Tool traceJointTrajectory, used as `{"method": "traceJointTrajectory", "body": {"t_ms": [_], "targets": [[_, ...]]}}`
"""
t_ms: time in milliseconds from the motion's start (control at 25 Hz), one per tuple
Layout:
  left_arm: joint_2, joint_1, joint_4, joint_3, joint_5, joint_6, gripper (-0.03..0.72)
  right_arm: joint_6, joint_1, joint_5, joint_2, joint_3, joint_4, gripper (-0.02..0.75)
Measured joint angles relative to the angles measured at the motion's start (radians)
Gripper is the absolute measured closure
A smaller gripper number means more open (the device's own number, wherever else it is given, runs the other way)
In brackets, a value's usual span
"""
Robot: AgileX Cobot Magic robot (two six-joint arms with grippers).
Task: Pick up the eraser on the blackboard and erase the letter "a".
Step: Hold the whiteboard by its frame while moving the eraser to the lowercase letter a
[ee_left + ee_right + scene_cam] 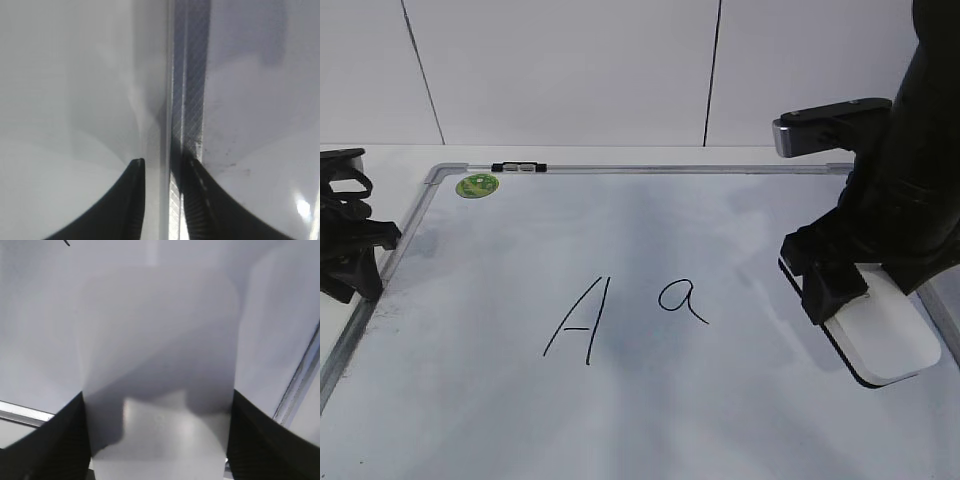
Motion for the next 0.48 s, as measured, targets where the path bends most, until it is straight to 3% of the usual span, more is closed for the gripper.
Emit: {"method": "traceJointTrajectory", "body": {"t_ms": [240,480], "targets": [[0.000,-0.001,-0.013,-0.002,0.004,0.000,0.663,0.000,0.000,0.000,0.000,0.000,0.000,0.176],[0.000,-0.001,-0.016,-0.002,0.005,0.000,0.674,-0.010,0.000,-0.006,0.000,0.000,0.000,0.176]]}}
